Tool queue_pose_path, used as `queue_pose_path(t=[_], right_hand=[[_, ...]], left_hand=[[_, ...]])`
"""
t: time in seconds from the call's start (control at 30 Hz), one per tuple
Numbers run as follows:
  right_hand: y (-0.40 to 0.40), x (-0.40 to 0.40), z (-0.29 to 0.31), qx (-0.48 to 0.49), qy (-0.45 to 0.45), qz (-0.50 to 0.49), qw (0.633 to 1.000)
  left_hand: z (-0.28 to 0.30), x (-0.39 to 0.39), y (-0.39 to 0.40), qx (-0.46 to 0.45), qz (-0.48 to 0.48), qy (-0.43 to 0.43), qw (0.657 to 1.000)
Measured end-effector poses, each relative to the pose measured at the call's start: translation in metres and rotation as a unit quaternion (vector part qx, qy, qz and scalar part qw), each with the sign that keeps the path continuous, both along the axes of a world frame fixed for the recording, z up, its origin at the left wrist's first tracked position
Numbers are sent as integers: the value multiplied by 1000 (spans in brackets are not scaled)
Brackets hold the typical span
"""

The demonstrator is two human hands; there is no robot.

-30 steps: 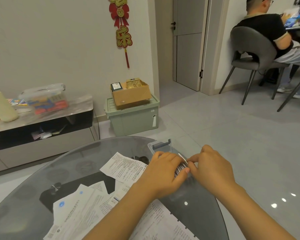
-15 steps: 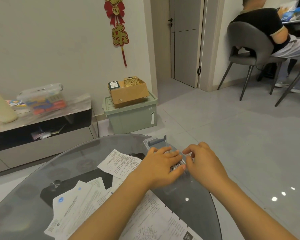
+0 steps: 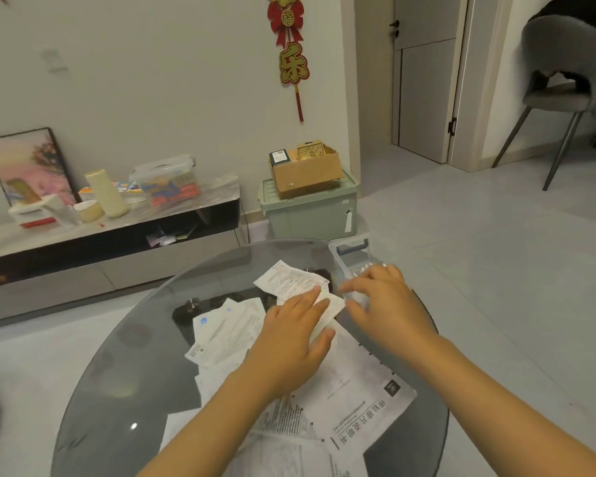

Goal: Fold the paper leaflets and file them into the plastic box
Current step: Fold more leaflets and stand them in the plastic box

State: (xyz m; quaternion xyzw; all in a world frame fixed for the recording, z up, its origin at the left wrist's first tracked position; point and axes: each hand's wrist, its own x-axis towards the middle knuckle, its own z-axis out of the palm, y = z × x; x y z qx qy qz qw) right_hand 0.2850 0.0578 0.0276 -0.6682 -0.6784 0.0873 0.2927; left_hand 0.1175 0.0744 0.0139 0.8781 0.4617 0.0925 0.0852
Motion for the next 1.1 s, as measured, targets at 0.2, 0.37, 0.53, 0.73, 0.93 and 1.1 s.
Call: queue_pose_path(t=[0.2,0.37,0.53,0.73,0.93,1.1], right_hand=[[-22,-21,-17,-51,-58,101,992],[-31,-15,-25,-121,-126,143,974],[-43,-8,-37,-233,-166,195,938],[-49,-2,-39,-242,-201,240,918],[-52,-1,-42,-219,-199,244,923],[-53,1,-50,-201,-176,244,932]], left_hand=[[-20,-29,-47,-92,34,57,994],[-21,-39,-63,-142,4,70,987],[-31,-53,-58,-120,-7,85,989],[-31,-58,-54,-108,-5,85,991],[-38,-57,-58,-113,-10,80,990],[-38,-50,-66,-143,-36,58,987]])
